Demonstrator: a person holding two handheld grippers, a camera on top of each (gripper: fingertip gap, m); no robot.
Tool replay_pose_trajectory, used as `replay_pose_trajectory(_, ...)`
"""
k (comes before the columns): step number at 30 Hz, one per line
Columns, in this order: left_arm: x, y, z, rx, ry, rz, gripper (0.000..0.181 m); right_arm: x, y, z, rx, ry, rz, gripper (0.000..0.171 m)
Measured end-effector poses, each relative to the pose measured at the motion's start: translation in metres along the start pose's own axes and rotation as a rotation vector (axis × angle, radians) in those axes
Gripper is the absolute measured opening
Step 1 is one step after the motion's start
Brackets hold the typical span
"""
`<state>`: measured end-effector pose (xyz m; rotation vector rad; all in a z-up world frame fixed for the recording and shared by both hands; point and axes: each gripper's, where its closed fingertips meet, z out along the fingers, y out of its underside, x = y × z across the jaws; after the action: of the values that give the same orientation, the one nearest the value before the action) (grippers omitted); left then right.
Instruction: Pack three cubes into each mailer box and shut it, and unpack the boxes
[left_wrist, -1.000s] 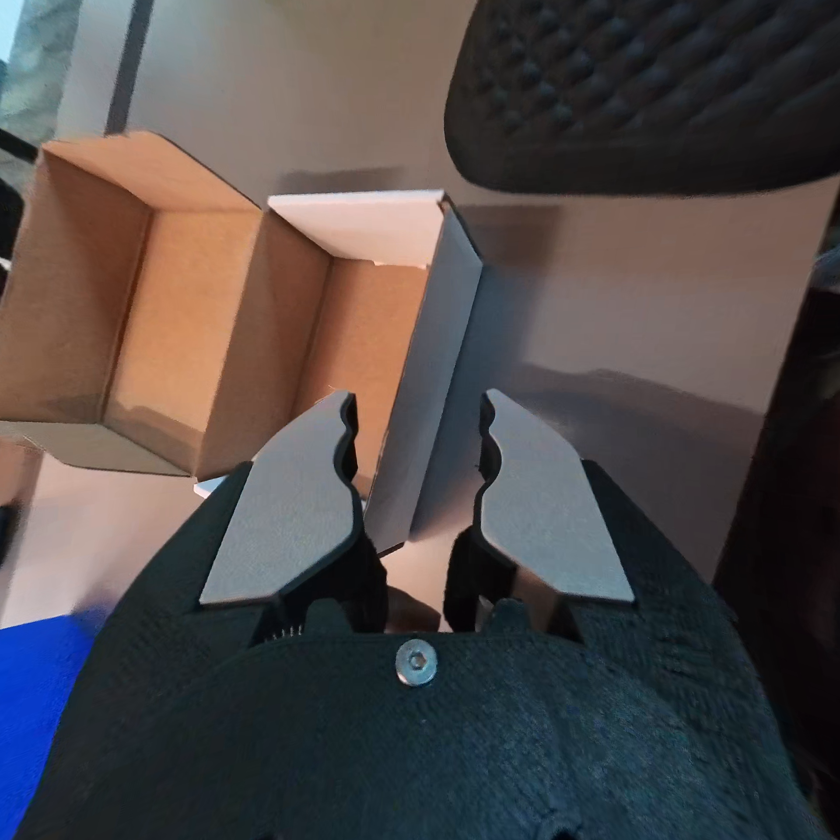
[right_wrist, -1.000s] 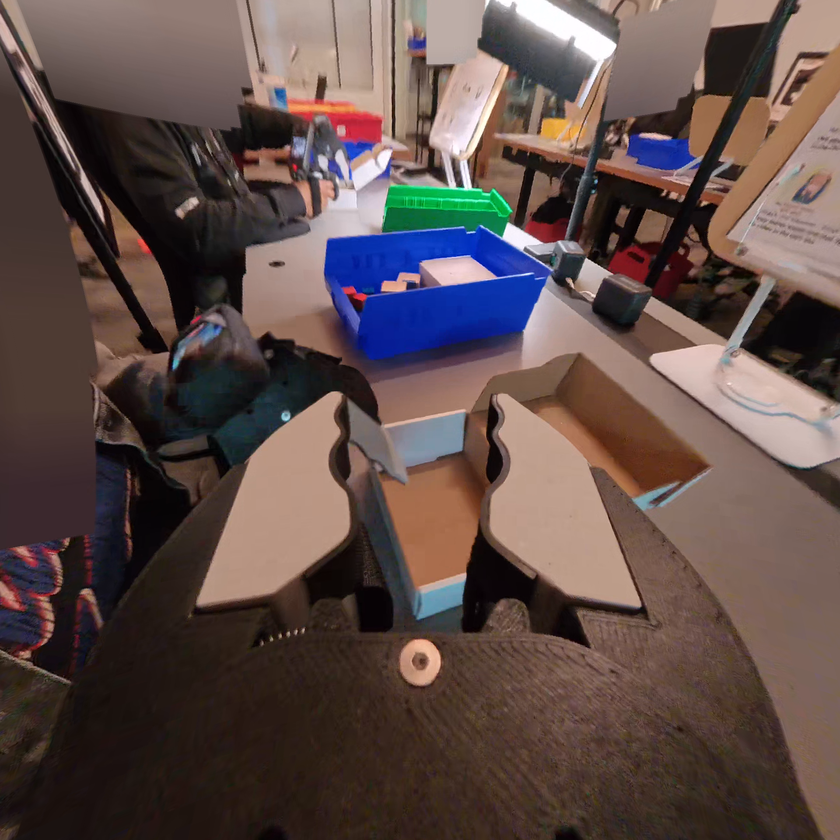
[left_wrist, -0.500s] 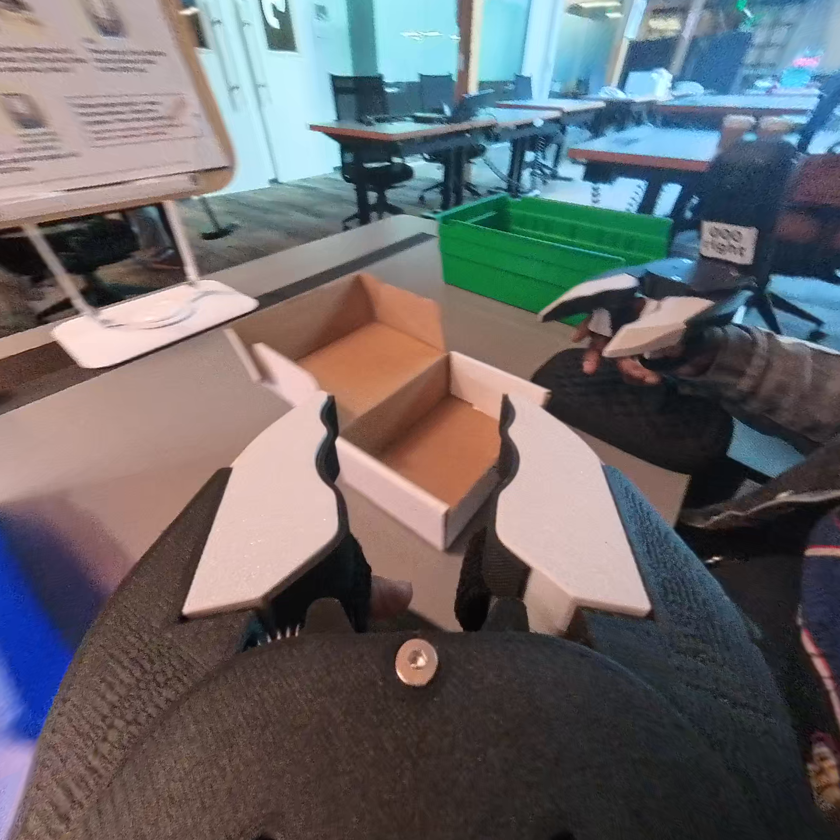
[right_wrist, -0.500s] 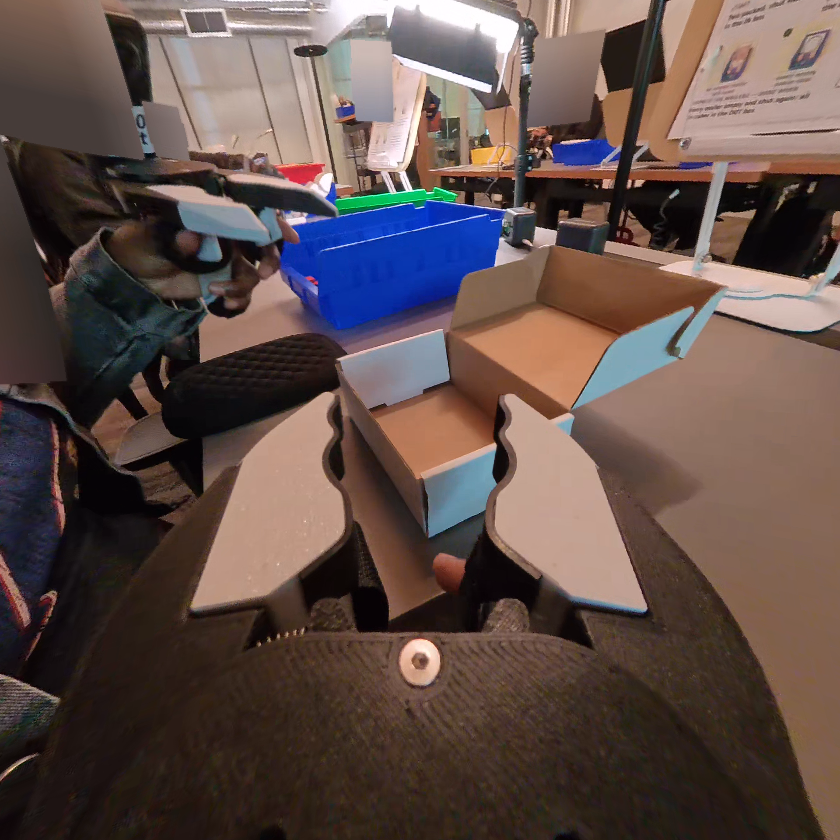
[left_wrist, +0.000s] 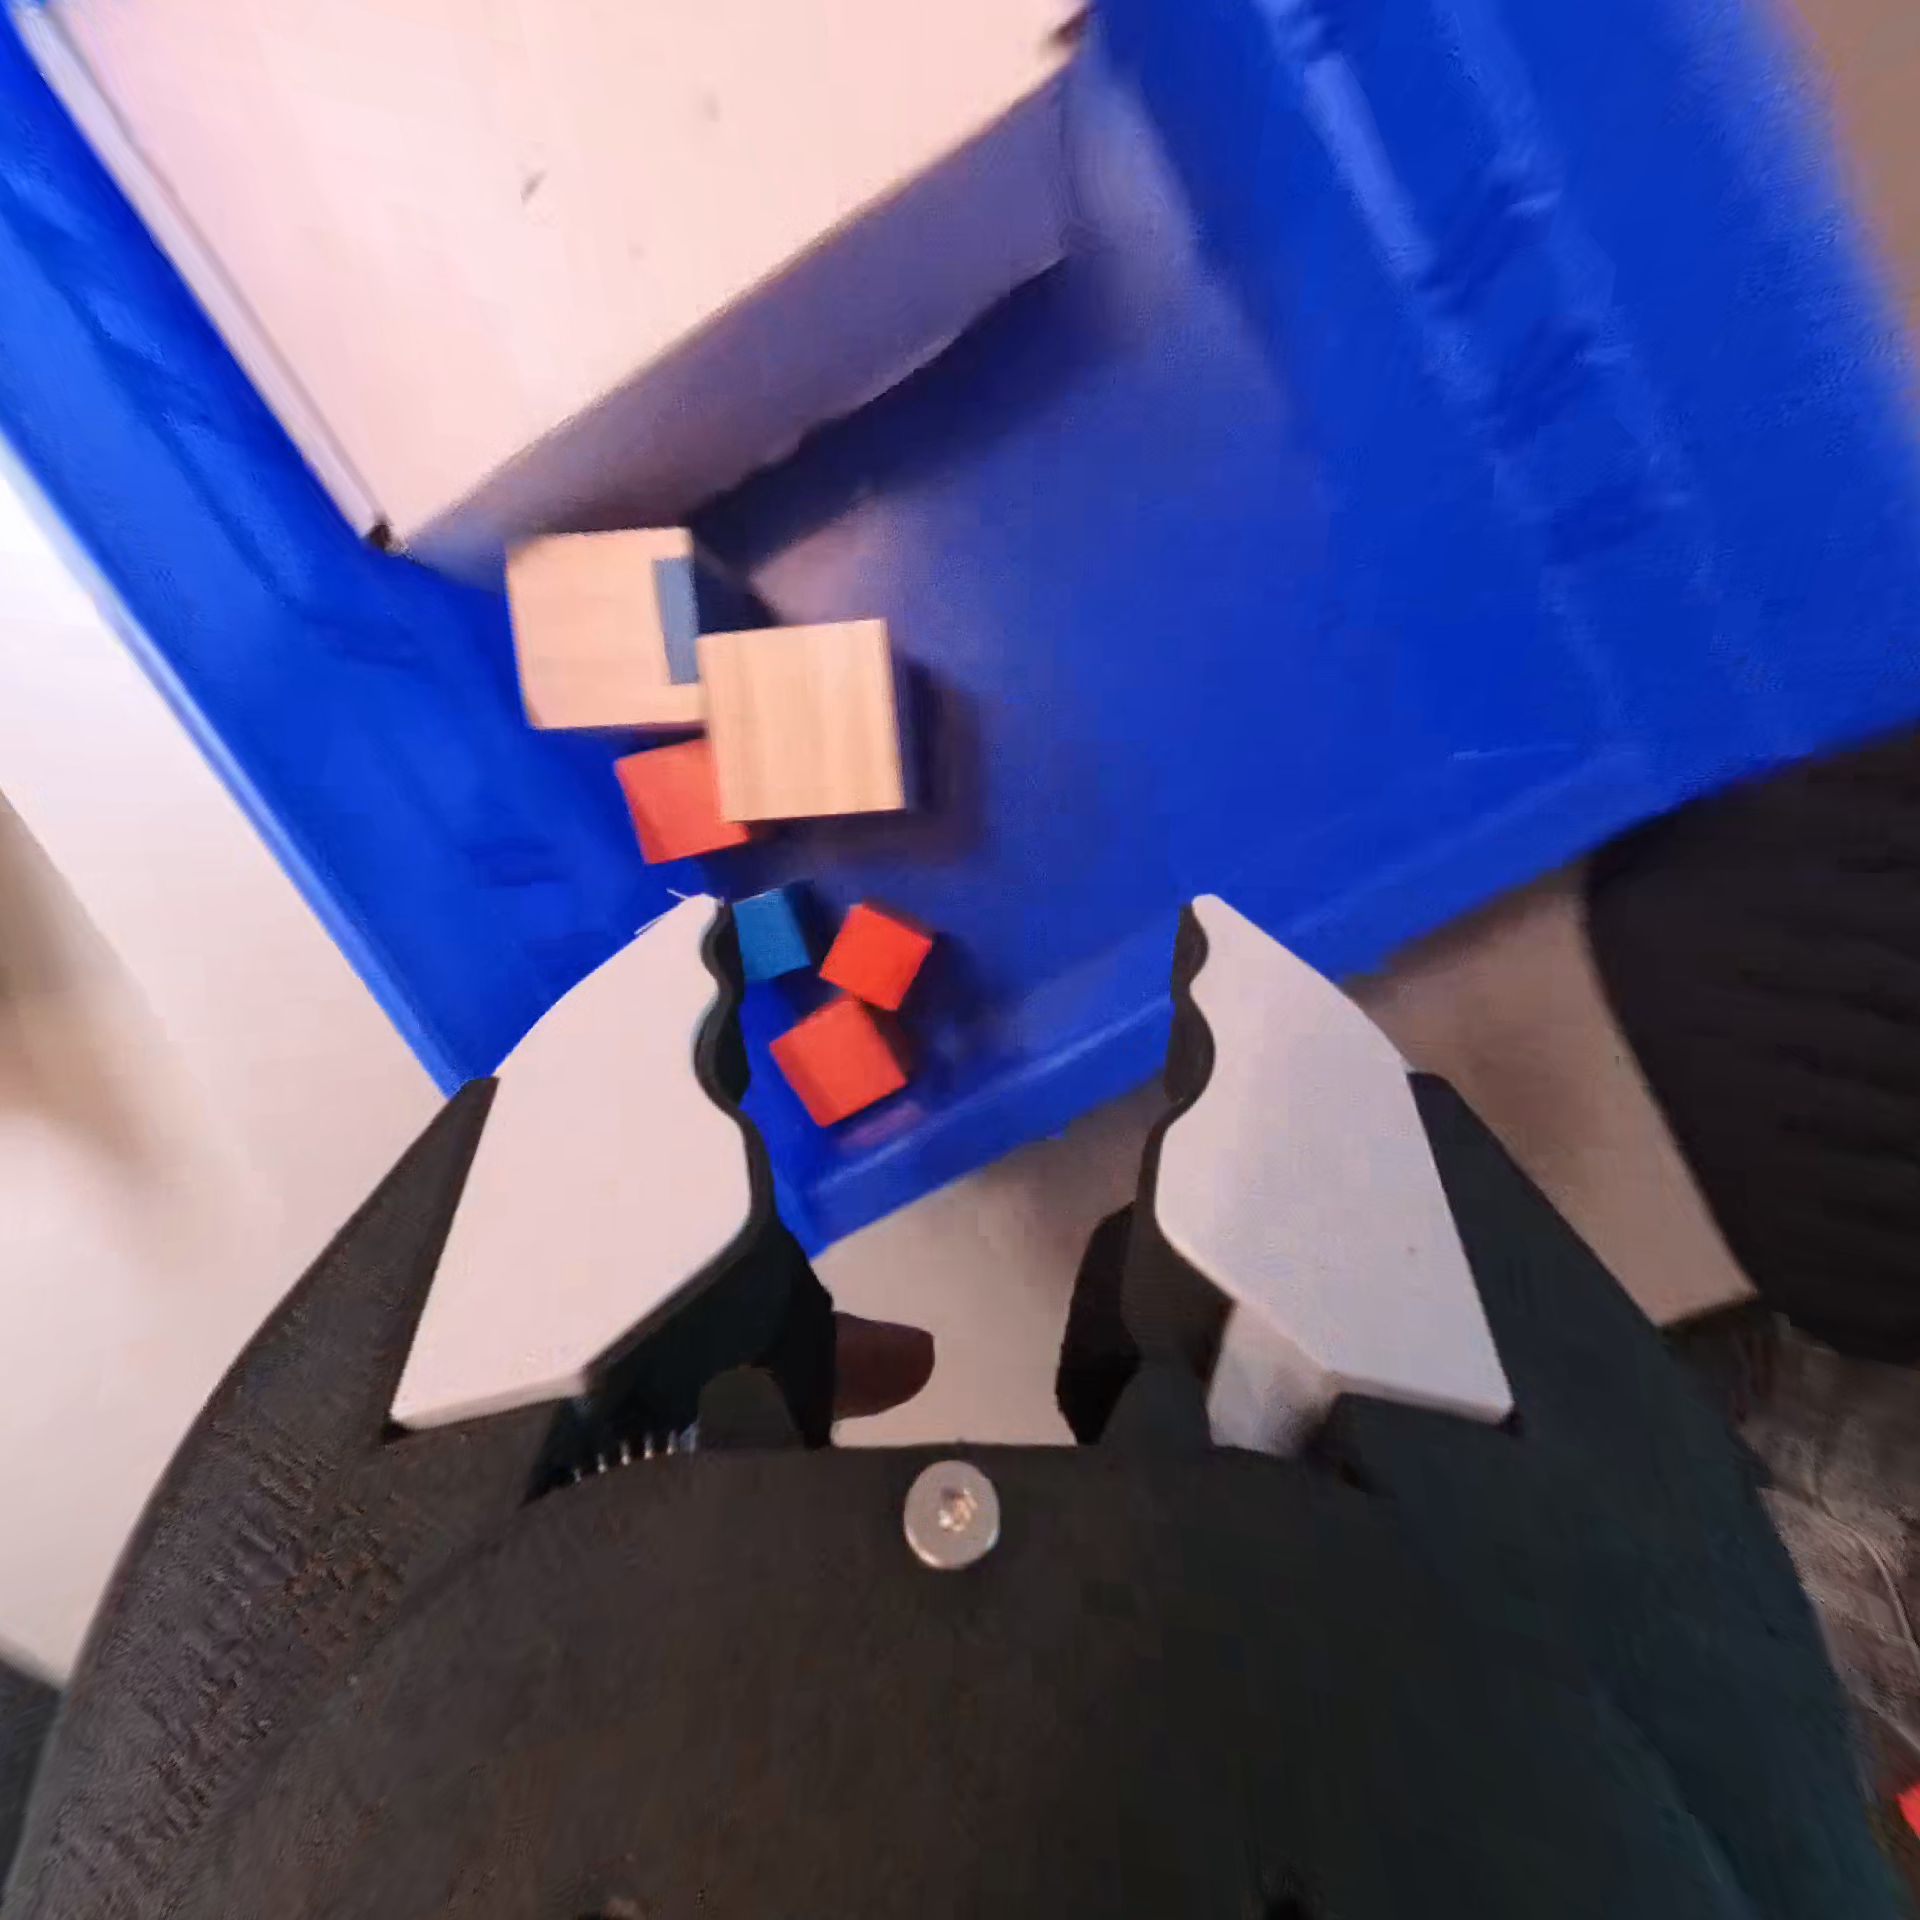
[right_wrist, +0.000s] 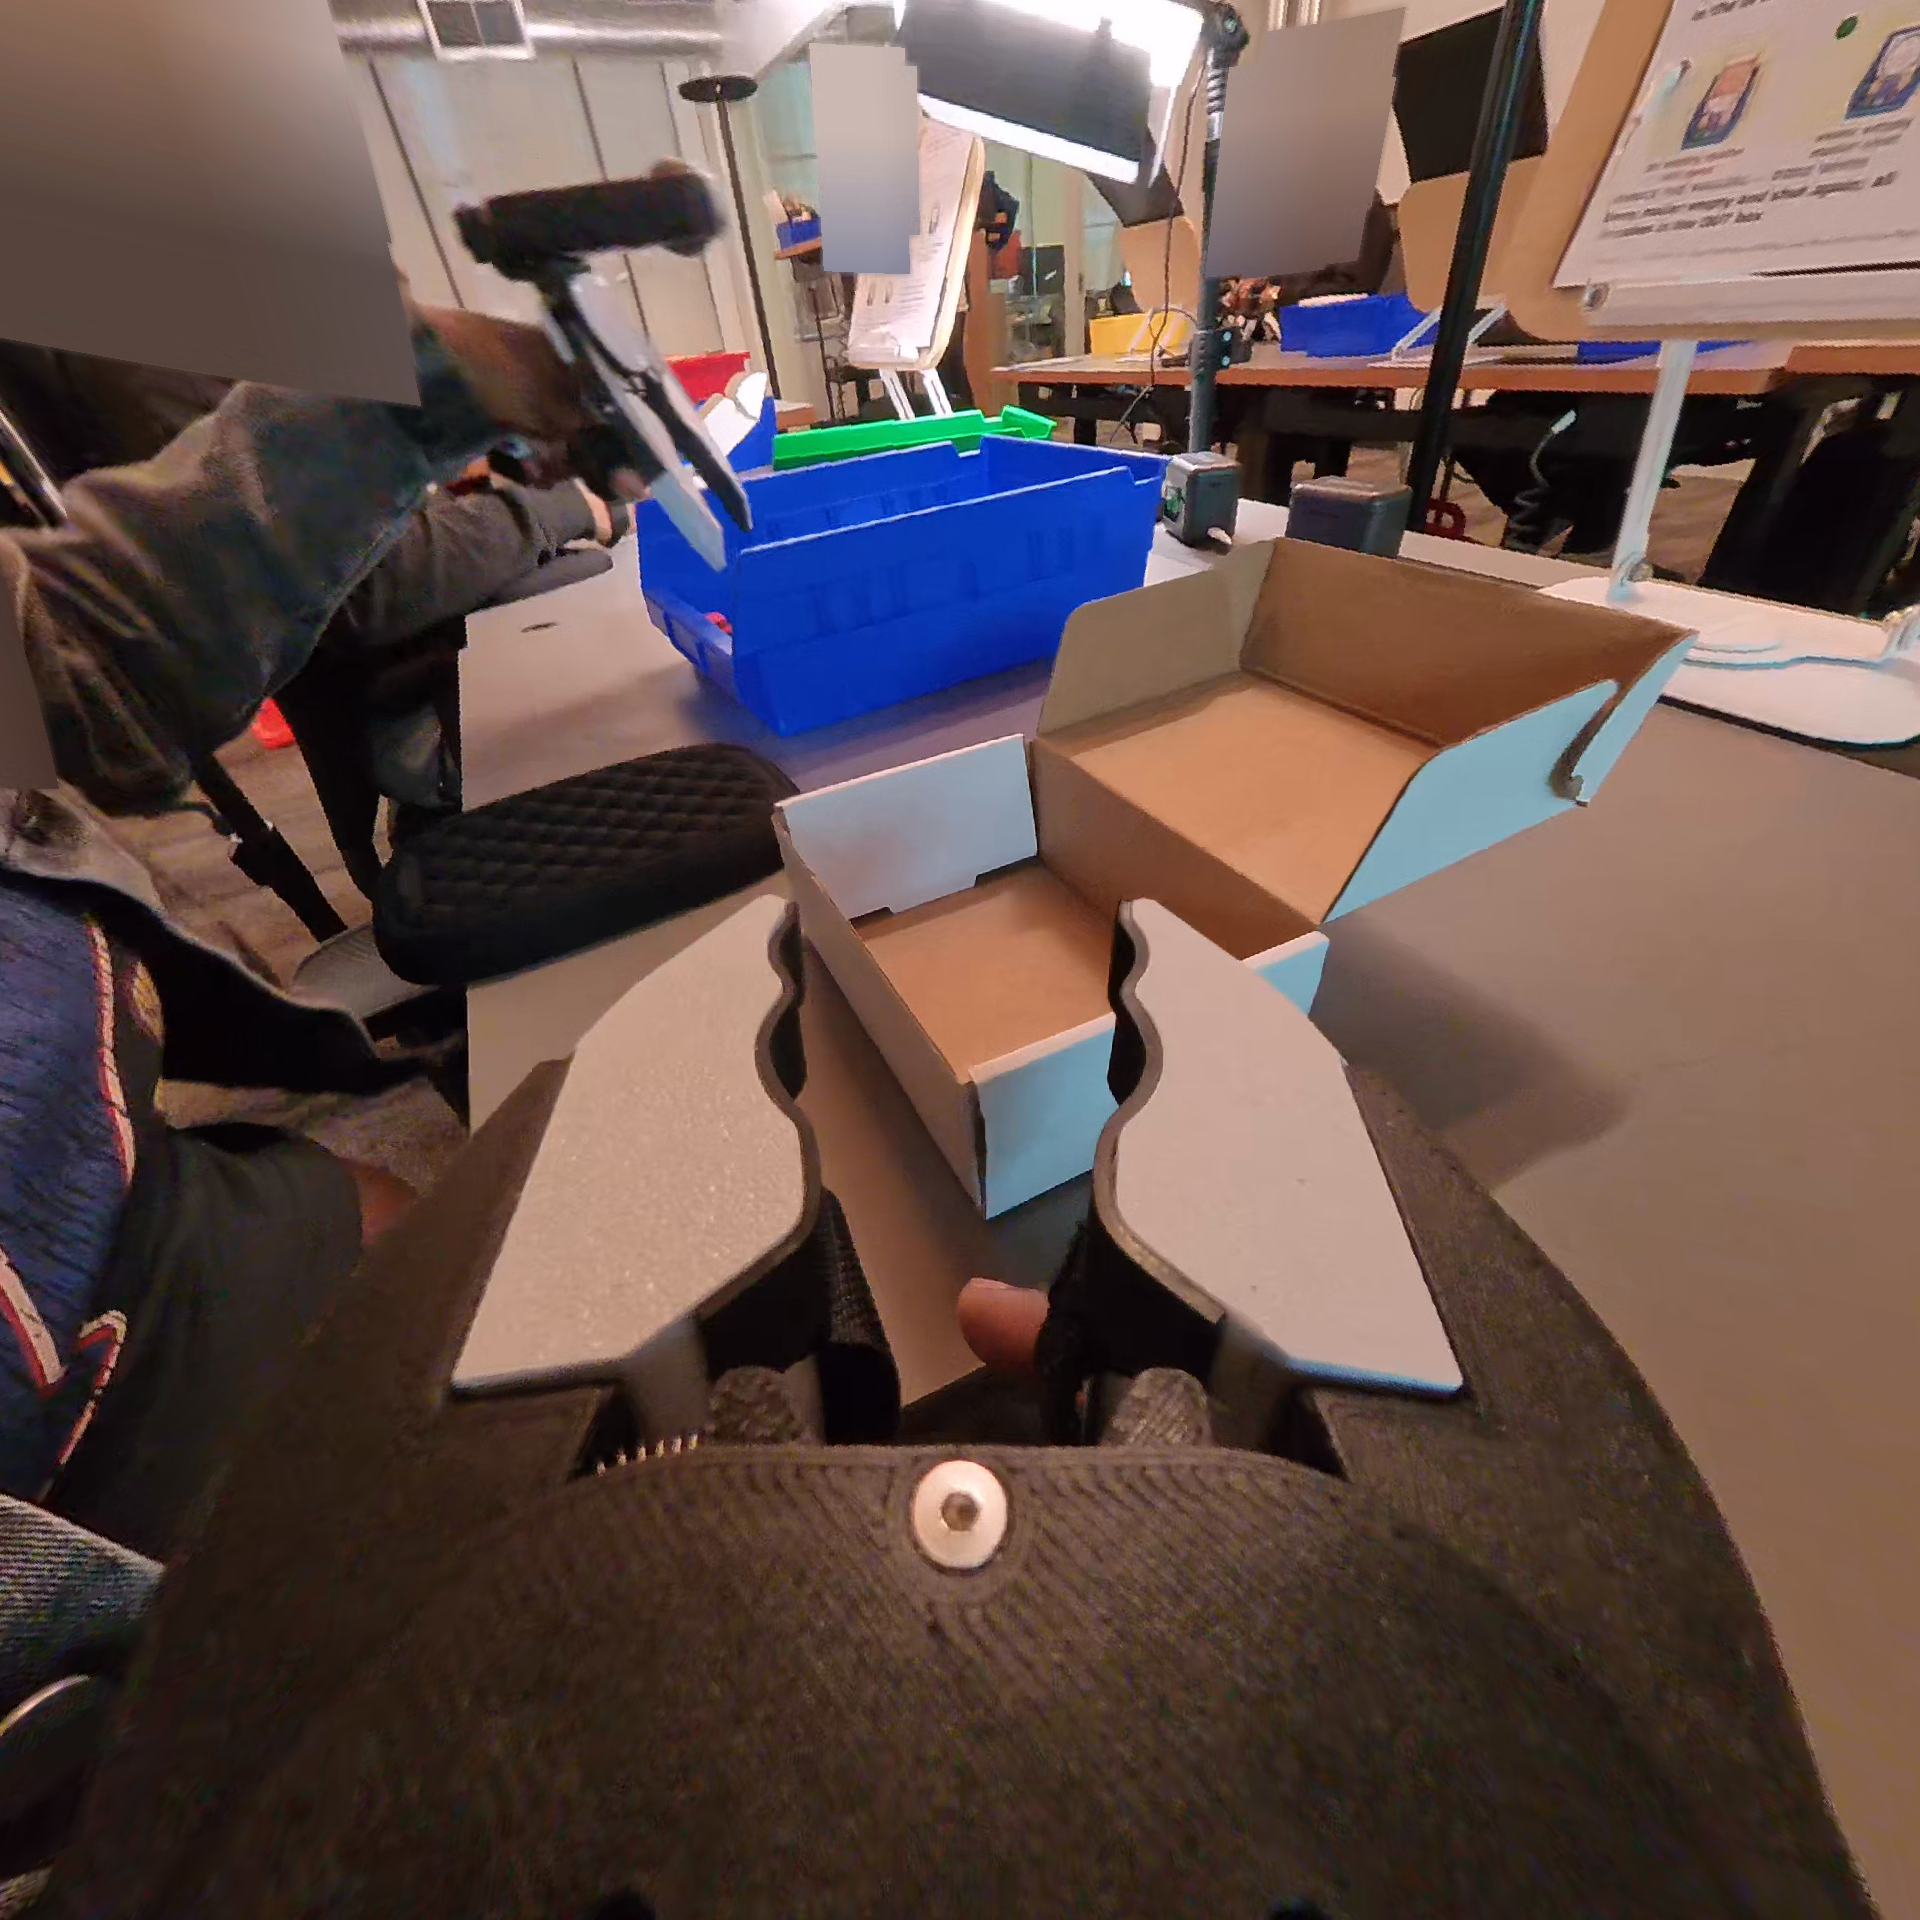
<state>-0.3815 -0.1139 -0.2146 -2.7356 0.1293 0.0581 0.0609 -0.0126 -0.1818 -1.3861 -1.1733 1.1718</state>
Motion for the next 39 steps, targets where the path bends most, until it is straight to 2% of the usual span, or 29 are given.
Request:
replay_pose_trajectory(1,-0.011,0.002,0.008,-0.048,-0.037,-0.011,0.08,-0.001,0.001,0.001,-0.008,-0.003,-0.01,0.057)
replay_pose_trajectory(8,-0.034,-0.007,0.04,-0.111,-0.056,-0.035,0.069,-0.001,0.0,0.0,-0.004,-0.003,-0.008,0.055)
replay_pose_trajectory(20,-0.036,-0.006,0.056,-0.264,-0.089,0.022,0.058,-0.001,0.001,0.0,-0.007,0.001,-0.012,0.054)
replay_pose_trajectory(22,-0.034,-0.006,0.057,-0.275,-0.091,0.043,0.055,0.0,0.0,0.0,-0.006,0.004,-0.015,0.054)
replay_pose_trajectory(24,-0.03,-0.005,0.056,-0.281,-0.074,0.049,0.043,0.0,0.0,0.0,-0.005,0.004,-0.014,0.053)
replay_pose_trajectory(29,-0.027,-0.005,0.056,-0.266,-0.048,0.077,0.043,0.0,0.001,0.0,-0.008,0.006,-0.015,0.053)
replay_pose_trajectory(34,-0.012,-0.016,0.045,-0.142,-0.002,0.1,0.043,-0.001,0.002,0.001,-0.017,0.002,-0.016,0.053)
replay_pose_trajectory(39,0.026,-0.058,0.008,0.227,0.078,0.149,0.043,-0.003,0.003,0.002,-0.02,-0.005,-0.033,0.053)
